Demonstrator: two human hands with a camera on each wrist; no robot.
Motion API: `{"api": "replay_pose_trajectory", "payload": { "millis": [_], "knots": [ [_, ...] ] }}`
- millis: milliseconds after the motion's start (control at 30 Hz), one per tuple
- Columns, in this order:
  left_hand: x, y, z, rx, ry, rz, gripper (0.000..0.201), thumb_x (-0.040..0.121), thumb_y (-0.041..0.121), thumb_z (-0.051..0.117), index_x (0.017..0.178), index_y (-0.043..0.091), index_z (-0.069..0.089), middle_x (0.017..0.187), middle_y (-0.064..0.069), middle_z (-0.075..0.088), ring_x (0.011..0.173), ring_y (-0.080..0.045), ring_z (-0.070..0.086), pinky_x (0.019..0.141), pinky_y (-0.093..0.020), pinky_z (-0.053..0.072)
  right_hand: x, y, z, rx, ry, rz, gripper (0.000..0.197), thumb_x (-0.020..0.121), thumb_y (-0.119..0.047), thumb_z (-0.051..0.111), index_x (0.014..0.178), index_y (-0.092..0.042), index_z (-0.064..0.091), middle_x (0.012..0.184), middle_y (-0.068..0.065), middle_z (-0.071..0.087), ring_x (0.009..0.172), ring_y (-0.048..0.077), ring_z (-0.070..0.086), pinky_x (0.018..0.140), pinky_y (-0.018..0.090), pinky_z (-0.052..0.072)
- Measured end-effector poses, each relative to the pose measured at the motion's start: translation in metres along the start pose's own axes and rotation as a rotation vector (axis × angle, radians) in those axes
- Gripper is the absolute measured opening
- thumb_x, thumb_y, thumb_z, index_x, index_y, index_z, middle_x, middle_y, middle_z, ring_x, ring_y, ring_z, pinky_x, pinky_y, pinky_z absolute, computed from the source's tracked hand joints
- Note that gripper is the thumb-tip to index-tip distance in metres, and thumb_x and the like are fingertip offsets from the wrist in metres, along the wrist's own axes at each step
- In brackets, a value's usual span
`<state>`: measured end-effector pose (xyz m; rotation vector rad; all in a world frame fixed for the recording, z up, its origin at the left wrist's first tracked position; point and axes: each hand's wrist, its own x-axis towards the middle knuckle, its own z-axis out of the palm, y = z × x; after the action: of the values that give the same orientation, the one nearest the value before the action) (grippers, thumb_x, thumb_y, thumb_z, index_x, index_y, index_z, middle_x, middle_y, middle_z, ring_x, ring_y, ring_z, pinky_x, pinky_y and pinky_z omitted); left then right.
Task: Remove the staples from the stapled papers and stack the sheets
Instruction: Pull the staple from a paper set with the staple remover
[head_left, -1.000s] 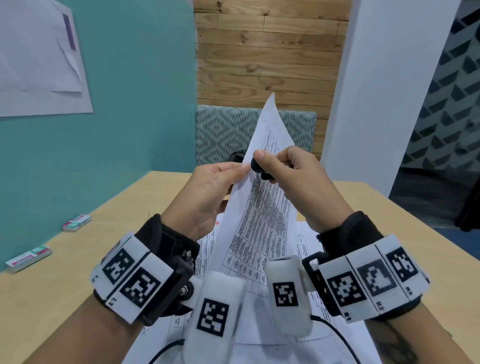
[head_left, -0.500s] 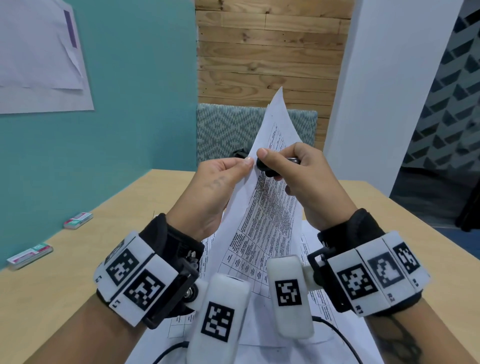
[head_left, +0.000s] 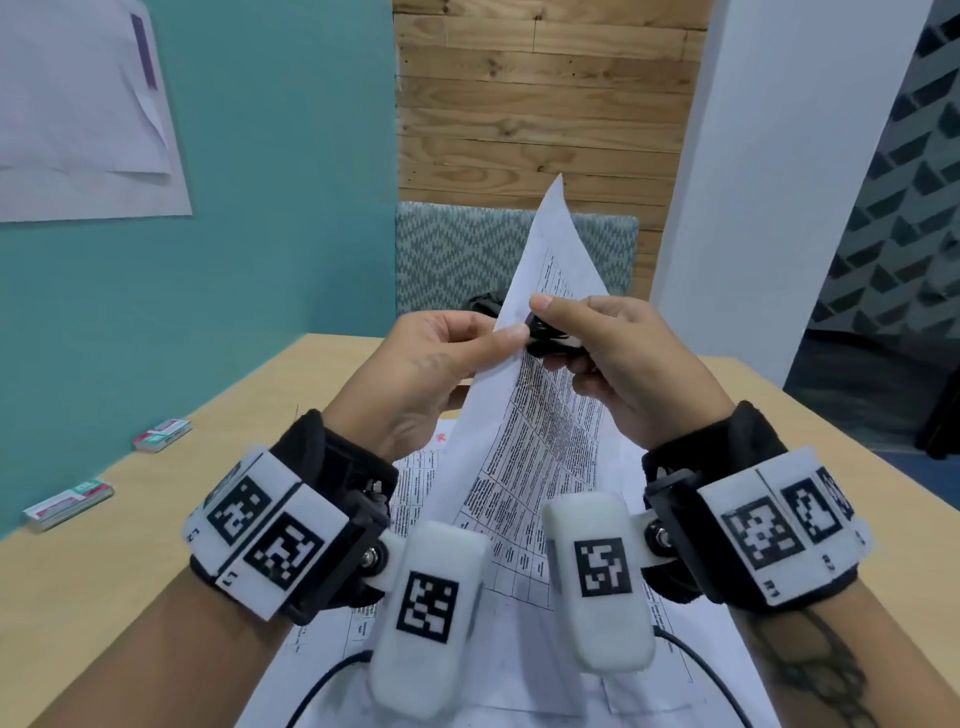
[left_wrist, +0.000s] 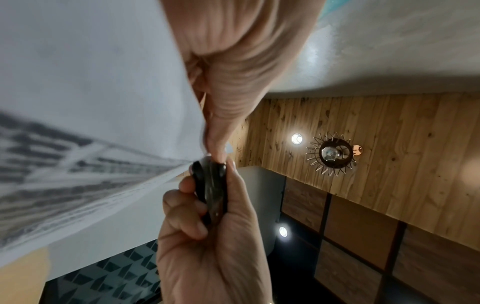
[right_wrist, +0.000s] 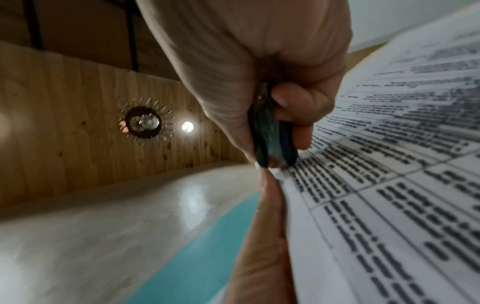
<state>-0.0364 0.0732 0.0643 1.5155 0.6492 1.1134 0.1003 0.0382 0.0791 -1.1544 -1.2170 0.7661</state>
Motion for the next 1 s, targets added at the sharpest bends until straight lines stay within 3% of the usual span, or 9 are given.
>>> {"api": "replay_pose_trajectory", "payload": {
  "millis": [167, 267, 367, 433, 500, 600, 767, 900, 1000],
  "knots": [
    [0.003, -0.001, -0.004, 0.042, -0.002, 0.021, 0.016, 0.080, 0.006, 0.063, 0.065, 0.011, 0.059, 0.053, 0.007, 0.061, 0.047, -0.003, 0.055, 0.047, -0.011, 0.044, -0.001, -0.003, -0.003, 0.037, -0.046, 0.069, 0.022, 0.089, -0.020, 0.059, 0.072, -0.007, 0.058, 0.056, 0.003, 0.057, 0.048, 0.010, 0.042, 0.033, 0.012, 0.023],
    [0.002, -0.003, 0.000, 0.122, 0.021, 0.078, 0.019, 0.084, 0.007, 0.062, 0.065, 0.012, 0.059, 0.057, 0.002, 0.058, 0.050, -0.007, 0.052, 0.049, -0.015, 0.042, 0.000, -0.001, -0.001, -0.118, 0.012, -0.058, 0.023, 0.087, -0.022, 0.063, 0.071, -0.008, 0.054, 0.066, 0.010, 0.057, 0.050, 0.012, 0.045, 0.037, 0.014, 0.029],
    [0.002, -0.006, 0.004, 0.186, 0.050, 0.131, 0.019, 0.085, 0.010, 0.063, 0.066, 0.011, 0.059, 0.067, -0.006, 0.054, 0.067, -0.017, 0.048, 0.064, -0.026, 0.039, 0.001, 0.003, 0.002, -0.288, 0.079, -0.198, 0.031, 0.075, -0.034, 0.072, 0.063, -0.014, 0.052, 0.071, 0.012, 0.064, 0.060, 0.018, 0.053, 0.051, 0.028, 0.039],
    [0.002, -0.006, 0.005, 0.190, 0.063, 0.145, 0.019, 0.079, 0.020, 0.064, 0.072, 0.003, 0.060, 0.074, -0.010, 0.053, 0.074, -0.018, 0.046, 0.069, -0.031, 0.037, -0.001, 0.002, 0.005, -0.358, 0.091, -0.279, 0.032, 0.070, -0.038, 0.069, 0.067, -0.008, 0.057, 0.076, 0.013, 0.069, 0.071, 0.024, 0.064, 0.065, 0.042, 0.051],
    [0.001, -0.005, 0.005, 0.211, 0.071, 0.162, 0.038, 0.073, 0.030, 0.059, 0.082, -0.007, 0.058, 0.078, -0.011, 0.051, 0.076, -0.018, 0.045, 0.072, -0.034, 0.036, -0.005, -0.001, 0.006, -0.438, 0.093, -0.371, 0.031, 0.076, -0.031, 0.070, 0.073, -0.003, 0.058, 0.076, 0.012, 0.069, 0.078, 0.027, 0.066, 0.074, 0.047, 0.053],
    [0.003, -0.007, 0.005, 0.233, 0.082, 0.177, 0.040, 0.073, 0.032, 0.057, 0.083, -0.006, 0.058, 0.077, -0.010, 0.050, 0.075, -0.017, 0.044, 0.071, -0.033, 0.035, -0.007, -0.001, 0.006, -0.532, 0.105, -0.455, 0.027, 0.082, -0.026, 0.069, 0.074, -0.002, 0.058, 0.073, 0.008, 0.065, 0.075, 0.024, 0.062, 0.071, 0.042, 0.051],
    [0.003, -0.013, 0.009, 0.315, 0.132, 0.201, 0.026, 0.071, 0.036, 0.057, 0.061, 0.014, 0.047, 0.059, 0.001, 0.039, 0.058, -0.013, 0.033, 0.056, -0.028, 0.025, -0.004, 0.000, 0.006, -0.490, 0.136, -0.341, 0.030, 0.080, -0.028, 0.068, 0.073, 0.000, 0.060, 0.077, 0.014, 0.069, 0.079, 0.028, 0.065, 0.076, 0.044, 0.053],
    [0.005, -0.019, 0.009, 0.575, 0.247, 0.281, 0.034, 0.084, 0.023, 0.058, 0.057, 0.014, 0.038, 0.051, 0.005, 0.032, 0.044, -0.008, 0.026, 0.044, -0.022, 0.020, -0.011, -0.001, 0.013, -0.707, 0.212, -0.380, 0.025, 0.082, -0.027, 0.063, 0.067, -0.011, 0.051, 0.063, -0.004, 0.056, 0.074, 0.023, 0.057, 0.067, 0.033, 0.043],
    [0.005, -0.018, 0.003, 0.580, 0.248, 0.267, 0.032, 0.080, 0.024, 0.058, 0.056, 0.014, 0.039, 0.048, 0.007, 0.033, 0.045, -0.007, 0.027, 0.046, -0.024, 0.021, -0.009, -0.002, 0.011, -0.754, 0.251, -0.414, 0.025, 0.081, -0.027, 0.062, 0.067, -0.009, 0.053, 0.067, 0.000, 0.062, 0.077, 0.025, 0.059, 0.070, 0.036, 0.046]
  ]
}}
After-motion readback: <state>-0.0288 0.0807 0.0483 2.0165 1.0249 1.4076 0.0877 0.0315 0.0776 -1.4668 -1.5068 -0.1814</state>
